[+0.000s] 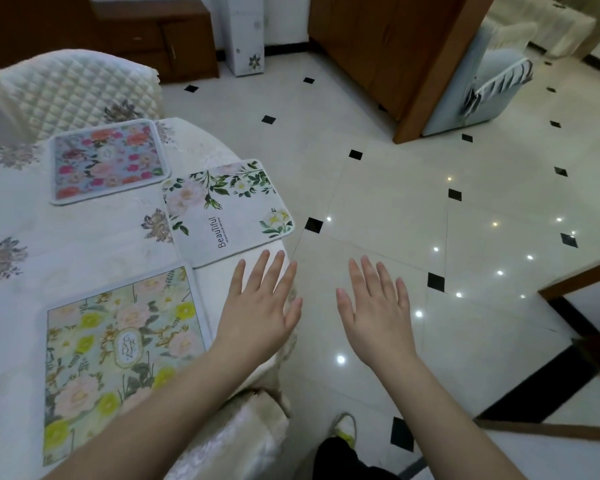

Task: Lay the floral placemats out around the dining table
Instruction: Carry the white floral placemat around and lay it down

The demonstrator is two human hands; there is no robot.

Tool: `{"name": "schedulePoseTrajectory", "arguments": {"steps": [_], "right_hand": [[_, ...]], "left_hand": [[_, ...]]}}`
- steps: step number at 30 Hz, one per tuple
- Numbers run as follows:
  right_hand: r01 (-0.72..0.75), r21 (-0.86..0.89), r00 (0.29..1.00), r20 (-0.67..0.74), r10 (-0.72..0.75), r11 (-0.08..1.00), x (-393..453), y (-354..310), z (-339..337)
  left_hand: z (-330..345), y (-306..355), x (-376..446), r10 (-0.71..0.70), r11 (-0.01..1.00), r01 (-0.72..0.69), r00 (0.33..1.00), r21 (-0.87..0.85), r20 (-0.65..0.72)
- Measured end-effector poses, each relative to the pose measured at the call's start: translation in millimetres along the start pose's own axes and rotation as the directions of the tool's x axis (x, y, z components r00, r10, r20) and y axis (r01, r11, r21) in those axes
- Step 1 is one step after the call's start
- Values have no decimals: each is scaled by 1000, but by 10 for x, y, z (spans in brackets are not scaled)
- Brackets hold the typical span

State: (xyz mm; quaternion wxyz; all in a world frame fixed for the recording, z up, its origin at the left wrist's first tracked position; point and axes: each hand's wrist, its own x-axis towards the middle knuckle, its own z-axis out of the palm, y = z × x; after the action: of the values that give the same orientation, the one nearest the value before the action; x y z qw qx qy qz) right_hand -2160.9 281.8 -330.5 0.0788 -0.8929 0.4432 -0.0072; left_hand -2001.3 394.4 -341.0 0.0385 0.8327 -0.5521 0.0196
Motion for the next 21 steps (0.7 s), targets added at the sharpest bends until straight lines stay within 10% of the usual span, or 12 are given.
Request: {"name": "schedulePoseTrajectory", "arguments": {"steps": [21], "right_hand": [[183,74,983,2,-183,980,1556,1400,-384]], "left_hand": [[14,1010,1704,-195,980,194,981,34,4]]}}
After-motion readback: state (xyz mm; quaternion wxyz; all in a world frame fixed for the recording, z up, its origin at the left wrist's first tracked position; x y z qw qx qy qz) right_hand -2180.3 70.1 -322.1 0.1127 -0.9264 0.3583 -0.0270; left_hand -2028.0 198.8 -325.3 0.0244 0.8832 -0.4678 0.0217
